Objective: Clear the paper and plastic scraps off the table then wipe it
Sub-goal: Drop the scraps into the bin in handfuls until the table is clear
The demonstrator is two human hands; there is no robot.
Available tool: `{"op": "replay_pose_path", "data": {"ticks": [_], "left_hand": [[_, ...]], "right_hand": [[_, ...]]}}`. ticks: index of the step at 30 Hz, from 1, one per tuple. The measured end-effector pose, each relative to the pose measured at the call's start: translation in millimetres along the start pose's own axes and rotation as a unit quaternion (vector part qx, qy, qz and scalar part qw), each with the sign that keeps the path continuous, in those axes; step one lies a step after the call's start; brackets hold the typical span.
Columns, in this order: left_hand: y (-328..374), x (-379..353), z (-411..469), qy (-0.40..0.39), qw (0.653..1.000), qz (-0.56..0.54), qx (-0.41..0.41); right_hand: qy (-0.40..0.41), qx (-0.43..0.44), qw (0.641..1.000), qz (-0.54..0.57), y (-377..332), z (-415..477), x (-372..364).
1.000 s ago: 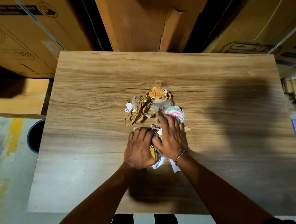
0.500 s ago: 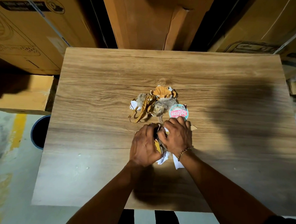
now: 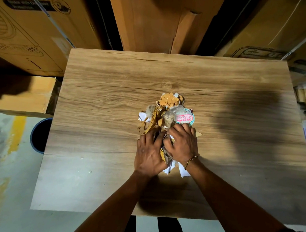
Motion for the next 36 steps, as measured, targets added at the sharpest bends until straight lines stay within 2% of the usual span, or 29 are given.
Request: {"op": "replay_pose_path", "data": {"ticks": [11, 17, 28, 36], "left_hand": [[4, 1, -1, -0.045, 0.999, 0.025, -0.004], [4, 4, 0, -0.033, 0.999, 0.018, -0.009], [8, 14, 11, -0.137, 0.989, 0.035, 0.043], [2, 9, 10, -0.097, 0.994, 0.02, 0.04]], "right_hand": [[-0.007, -0.007, 1.0, 0.027, -2, -2, 1], [-0.009, 0.005, 1.0, 0.017, -2, -2, 0], [-0.013, -0.006, 1.0, 0.003, 1, -1, -2], [-0.015, -0.003, 1.0, 0.009, 0, -1, 0]]}}
Point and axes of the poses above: each hand's wrist, its own z-axis towards the middle knuckle, its own x-axis out of the back of the hand, y = z × x, the point moved 5 cm from there along z, towards the middle knuckle, and after that the axes turned 12 degrees about -y, right-handed, at the moved point
